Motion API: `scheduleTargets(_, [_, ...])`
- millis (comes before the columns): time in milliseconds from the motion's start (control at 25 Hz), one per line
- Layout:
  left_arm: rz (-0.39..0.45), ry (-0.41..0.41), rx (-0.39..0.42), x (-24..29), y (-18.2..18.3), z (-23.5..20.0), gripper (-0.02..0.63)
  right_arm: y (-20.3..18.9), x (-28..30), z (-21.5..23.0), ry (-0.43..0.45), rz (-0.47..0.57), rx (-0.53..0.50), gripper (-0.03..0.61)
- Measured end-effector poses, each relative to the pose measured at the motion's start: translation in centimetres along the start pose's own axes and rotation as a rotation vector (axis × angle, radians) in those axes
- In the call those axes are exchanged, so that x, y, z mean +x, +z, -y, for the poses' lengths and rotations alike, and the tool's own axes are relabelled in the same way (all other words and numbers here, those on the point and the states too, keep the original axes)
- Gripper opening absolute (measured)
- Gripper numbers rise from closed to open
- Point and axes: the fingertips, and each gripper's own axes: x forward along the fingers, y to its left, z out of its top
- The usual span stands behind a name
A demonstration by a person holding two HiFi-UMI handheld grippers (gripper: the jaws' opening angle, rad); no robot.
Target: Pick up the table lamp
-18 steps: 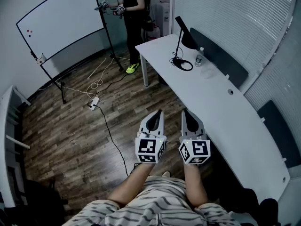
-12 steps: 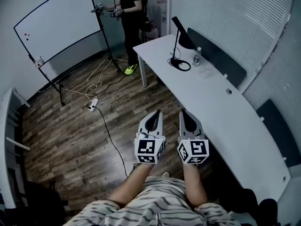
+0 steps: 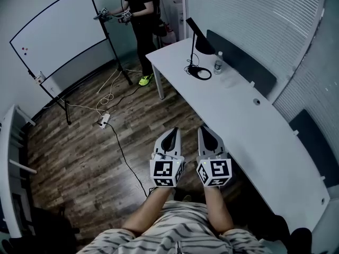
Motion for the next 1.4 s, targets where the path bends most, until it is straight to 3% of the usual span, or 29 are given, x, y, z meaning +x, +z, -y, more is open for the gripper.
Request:
scheduleTargets(320, [0.018, 0.007, 0.001, 6.0, -1.2, -2.7, 0.008, -1.9, 6.1, 2.9, 0.004, -0.016, -0.020, 0.011])
scheduleTargets(680, [0.001, -0.021, -0.026, 19.2, -0.3, -9.9, 0.008, -1.4, 18.8, 7.3, -0.015, -0.025, -0.041, 0.011])
scheduleTargets(1080, [-0.022, -0.097, -0.034, 33.0, 1.5, -15.6, 0.008, -0.8, 32.6, 11.6, -0.074, -0.052, -0.040, 0.011])
scheduleTargets(1400, [-0.028, -0.157, -0.024, 40.2, 2.2, -20.1, 0.008, -0.7, 40.9, 13.9, -0.146, -0.046, -0.034, 0.011])
